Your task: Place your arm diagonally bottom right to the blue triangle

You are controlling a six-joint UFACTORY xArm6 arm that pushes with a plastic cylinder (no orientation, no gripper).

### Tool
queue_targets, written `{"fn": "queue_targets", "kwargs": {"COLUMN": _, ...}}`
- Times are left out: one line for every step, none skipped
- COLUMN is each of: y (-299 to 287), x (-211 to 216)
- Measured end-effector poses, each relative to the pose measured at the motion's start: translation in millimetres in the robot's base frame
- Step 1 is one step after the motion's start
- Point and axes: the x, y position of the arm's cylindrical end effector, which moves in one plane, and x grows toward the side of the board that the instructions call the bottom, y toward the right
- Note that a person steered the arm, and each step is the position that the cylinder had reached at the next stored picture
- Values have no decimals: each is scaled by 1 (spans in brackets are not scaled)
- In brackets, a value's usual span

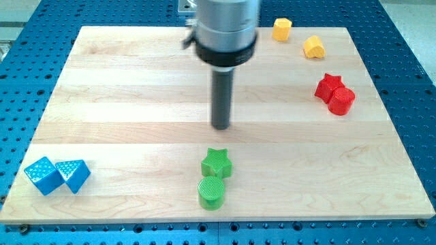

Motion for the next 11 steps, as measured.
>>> {"fn": "queue_targets", "kwargs": {"y": -32, "x": 36}}
{"fn": "queue_targets", "kwargs": {"y": -33, "x": 67}}
{"fn": "queue_targets", "kwargs": {"y": -57, "x": 81}}
{"fn": "queue_targets", "kwargs": {"y": -66, "x": 99}}
{"fn": "queue_targets", "kwargs": {"y": -84, "x": 145}}
{"fn": "queue_targets", "kwargs": {"y": -109, "x": 146}}
{"fn": "queue_targets", "kwargs": {"y": -128, "x": 146}}
{"fn": "queue_targets", "kwargs": {"y": -140, "x": 146}}
{"fn": "queue_targets", "kwargs": {"y": -154, "x": 144}}
{"fn": "queue_targets", "kwargs": {"y": -165, "x": 144}}
{"fn": "queue_targets", "kwargs": {"y": -169, "x": 135}}
